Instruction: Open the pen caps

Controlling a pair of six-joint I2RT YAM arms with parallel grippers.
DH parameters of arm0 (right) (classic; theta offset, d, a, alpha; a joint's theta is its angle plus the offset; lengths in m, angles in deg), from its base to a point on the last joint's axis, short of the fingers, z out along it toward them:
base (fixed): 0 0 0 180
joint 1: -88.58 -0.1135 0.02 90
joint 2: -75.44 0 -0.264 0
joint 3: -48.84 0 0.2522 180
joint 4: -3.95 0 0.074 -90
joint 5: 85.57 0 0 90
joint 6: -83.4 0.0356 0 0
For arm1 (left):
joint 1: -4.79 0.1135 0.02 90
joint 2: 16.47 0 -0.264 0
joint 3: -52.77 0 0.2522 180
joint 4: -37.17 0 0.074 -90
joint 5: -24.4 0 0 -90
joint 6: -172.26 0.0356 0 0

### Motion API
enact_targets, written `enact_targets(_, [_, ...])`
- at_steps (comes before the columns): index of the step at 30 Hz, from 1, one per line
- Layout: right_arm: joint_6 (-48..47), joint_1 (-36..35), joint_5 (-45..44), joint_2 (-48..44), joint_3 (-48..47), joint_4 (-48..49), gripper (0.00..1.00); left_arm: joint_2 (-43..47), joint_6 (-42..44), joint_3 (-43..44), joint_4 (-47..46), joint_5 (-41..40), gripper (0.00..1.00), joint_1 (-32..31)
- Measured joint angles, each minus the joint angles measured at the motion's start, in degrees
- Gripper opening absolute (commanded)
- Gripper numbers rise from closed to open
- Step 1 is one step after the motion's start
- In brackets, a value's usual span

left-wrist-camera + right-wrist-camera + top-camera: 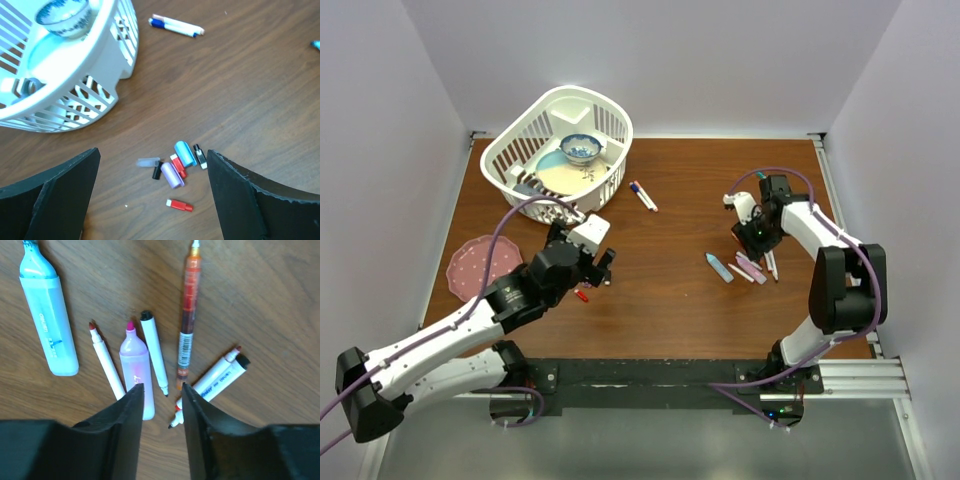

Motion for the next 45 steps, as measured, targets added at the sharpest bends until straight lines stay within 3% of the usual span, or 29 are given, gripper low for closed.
enact_targets(7, [2.8, 4.3, 0.7, 1.7, -11.8, -0.7, 0.64, 2.5, 1.1, -0.2, -2.5, 1.1, 0.93, 2.3])
enact_targets(12, [3.2, 11.8, 0.8, 14.8, -29.9, -0.6, 0.68, 2.9, 1.1, -0.7, -3.3, 3.4, 0.93, 4.4])
enact_targets(17, [1.9, 13.8, -1.5, 26.4, -37.3, -2.7, 0.7, 3.7, 1.2, -0.7, -3.8, 5.9, 0.93, 6.6])
enact_targets(24, [-1.9, 13.7, -3.4, 37.5, -48.3, -7.9, 0.7, 3.6, 1.2, -1.1, -4.8, 8.0, 0.93, 8.2])
enact_targets(33, [-5.7, 13.7, -4.9, 38.7, -52.9, -9.6, 0.69, 2.6, 1.2, -1.6, -4.8, 9.2, 0.93, 8.3])
enact_targets(45, [-9.2, 14.2, -3.1, 44.2, -58.6, -13.0, 0.53, 2.4, 1.2, -1.6, -4.8, 9.3, 0.93, 8.5])
